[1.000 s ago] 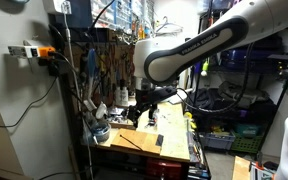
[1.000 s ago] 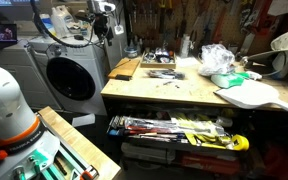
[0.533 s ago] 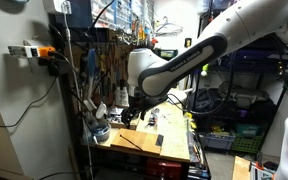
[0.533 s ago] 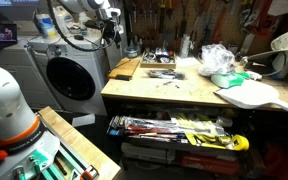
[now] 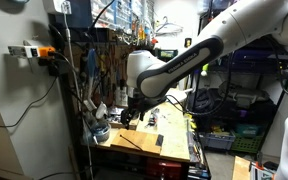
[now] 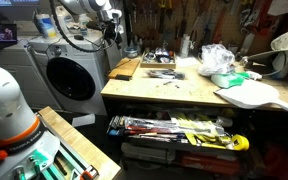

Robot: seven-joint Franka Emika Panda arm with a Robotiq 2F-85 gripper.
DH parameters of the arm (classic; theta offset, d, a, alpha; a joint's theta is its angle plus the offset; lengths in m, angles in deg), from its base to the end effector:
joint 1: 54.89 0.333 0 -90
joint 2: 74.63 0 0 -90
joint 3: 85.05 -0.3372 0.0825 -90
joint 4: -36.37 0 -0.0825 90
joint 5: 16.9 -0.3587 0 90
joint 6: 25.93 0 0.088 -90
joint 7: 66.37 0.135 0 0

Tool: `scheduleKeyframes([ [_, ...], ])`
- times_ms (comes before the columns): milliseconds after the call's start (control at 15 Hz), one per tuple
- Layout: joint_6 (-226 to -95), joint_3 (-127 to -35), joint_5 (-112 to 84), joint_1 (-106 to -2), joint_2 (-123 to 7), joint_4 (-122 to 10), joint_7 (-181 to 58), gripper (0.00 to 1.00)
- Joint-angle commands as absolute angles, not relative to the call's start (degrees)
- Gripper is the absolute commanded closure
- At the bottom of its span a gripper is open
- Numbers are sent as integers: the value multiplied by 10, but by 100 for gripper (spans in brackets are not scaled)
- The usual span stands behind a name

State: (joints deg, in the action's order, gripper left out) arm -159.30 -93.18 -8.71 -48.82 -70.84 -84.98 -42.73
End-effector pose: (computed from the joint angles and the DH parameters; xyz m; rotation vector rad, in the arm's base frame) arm 0.5367 0.1294 0.4046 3.0792 -0.1156 0.2618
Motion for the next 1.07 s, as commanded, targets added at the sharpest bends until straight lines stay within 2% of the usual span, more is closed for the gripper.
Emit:
scheduleKeyframes([
  [0,-1604,-921,-107,-485,-673,-823,-439,0],
  [1000,-1634,-878,-112,-466,-475,-657,-440,0],
])
